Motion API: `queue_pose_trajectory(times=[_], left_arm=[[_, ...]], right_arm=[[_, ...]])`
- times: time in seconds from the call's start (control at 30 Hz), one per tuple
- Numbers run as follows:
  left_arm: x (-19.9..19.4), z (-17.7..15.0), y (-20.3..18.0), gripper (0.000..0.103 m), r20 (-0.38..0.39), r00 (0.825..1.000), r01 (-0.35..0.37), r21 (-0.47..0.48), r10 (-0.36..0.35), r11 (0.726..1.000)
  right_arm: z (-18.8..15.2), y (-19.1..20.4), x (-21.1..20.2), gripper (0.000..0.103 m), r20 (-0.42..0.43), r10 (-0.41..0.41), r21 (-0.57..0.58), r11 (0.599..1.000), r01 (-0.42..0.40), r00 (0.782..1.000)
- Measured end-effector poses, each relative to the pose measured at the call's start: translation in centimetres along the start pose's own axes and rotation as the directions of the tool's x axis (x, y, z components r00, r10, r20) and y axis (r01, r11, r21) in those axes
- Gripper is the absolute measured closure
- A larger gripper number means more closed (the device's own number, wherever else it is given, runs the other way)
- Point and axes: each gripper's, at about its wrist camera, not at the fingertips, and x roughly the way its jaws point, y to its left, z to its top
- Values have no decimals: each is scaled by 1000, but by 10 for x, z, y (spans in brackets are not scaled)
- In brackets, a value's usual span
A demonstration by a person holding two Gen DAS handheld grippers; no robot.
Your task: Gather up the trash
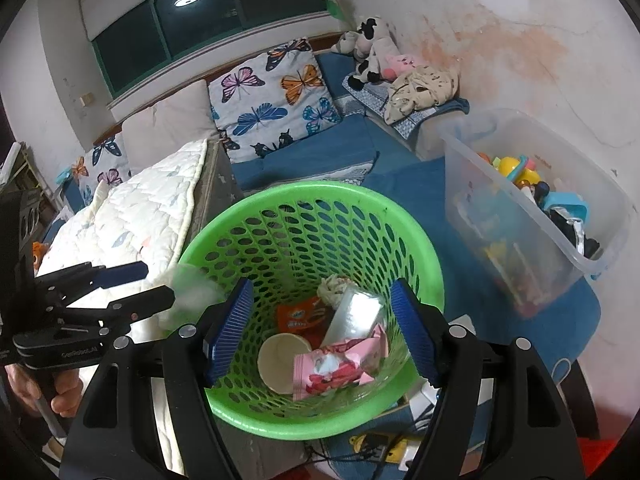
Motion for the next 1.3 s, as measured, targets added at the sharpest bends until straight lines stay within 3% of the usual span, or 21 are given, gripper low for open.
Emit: queue_pose_trajectory(times=[0.27, 0.57, 0.97, 1.3], left_arm=[[-18, -5, 13, 28, 22, 1000, -10, -25, 11, 1000], [-61, -24, 42, 15, 71, 995, -69, -67, 74, 995], [-124, -69, 87, 10, 124, 973, -179, -138, 196, 974], [-166, -107, 123, 9, 127, 948, -256, -241, 292, 936]], right_arm=[[-9, 11, -8, 31, 5, 31, 8, 999, -31, 1000], [-23, 50, -23, 26, 22, 57, -35, 998, -57, 998], [-44, 123, -30, 20, 13, 120, -148, 982, -117, 993], [-55, 168, -33, 15, 7, 140, -211, 968, -135, 990]])
